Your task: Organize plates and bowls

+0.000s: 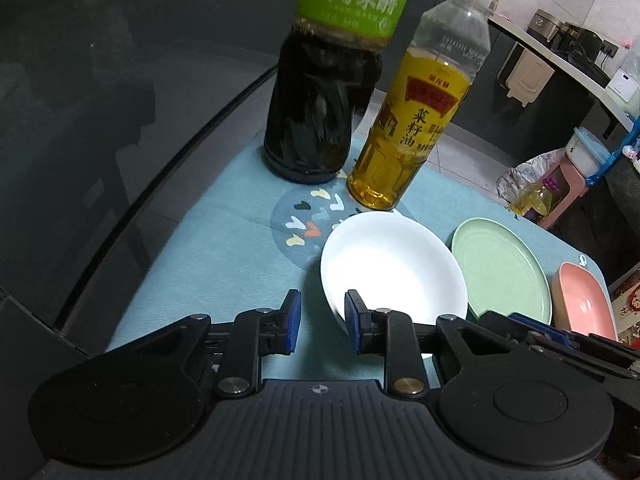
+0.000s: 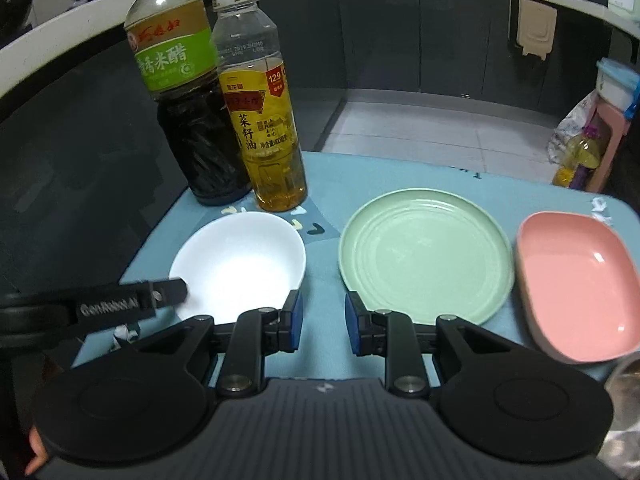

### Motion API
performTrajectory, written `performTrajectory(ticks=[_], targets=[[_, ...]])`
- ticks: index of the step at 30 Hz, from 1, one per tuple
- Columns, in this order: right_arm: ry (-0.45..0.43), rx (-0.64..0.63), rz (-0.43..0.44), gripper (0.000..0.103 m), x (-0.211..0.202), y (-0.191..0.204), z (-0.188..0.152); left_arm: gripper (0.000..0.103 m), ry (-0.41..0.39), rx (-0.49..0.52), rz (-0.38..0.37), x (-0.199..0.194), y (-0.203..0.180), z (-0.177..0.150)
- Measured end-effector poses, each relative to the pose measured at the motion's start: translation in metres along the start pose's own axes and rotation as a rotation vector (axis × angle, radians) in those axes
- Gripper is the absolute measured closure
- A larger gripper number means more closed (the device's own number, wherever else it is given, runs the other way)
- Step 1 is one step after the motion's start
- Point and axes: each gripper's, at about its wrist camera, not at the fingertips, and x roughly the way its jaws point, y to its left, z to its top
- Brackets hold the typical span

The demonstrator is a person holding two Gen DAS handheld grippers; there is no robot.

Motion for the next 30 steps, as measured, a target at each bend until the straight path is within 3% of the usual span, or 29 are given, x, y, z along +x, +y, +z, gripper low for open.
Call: performTrajectory(ticks=[7,16,20,22,30], targets=[[-0.080,-0.026,0.042,0.080,0.009,0.005,-0.001,0.080,0.002,-0.001,-0.009,0.010,0.000,0.000],[-0.039,-0.056,0.051,0.080,0.031,0.010,-0.004,0.077,0.012,0.006,-0.047,0.019,0.003,-0.004],[-0.035,-0.062,0.070,0.081,0.037,0.011,-0.006,0.085,0.002,0.039,-0.086,0.022,0.000,-0.009],[-0.035,-0.066,0.083,0.088,0.038,0.010,-0.006,0.084,-0.015,0.070,-0.079,0.019,-0.004,-0.012],[-0.012,-0.036,0.072,0.088,0.029,0.006,-0.005,0.083,-0.009,0.130,-0.073,0.006,-0.016,-0.022]])
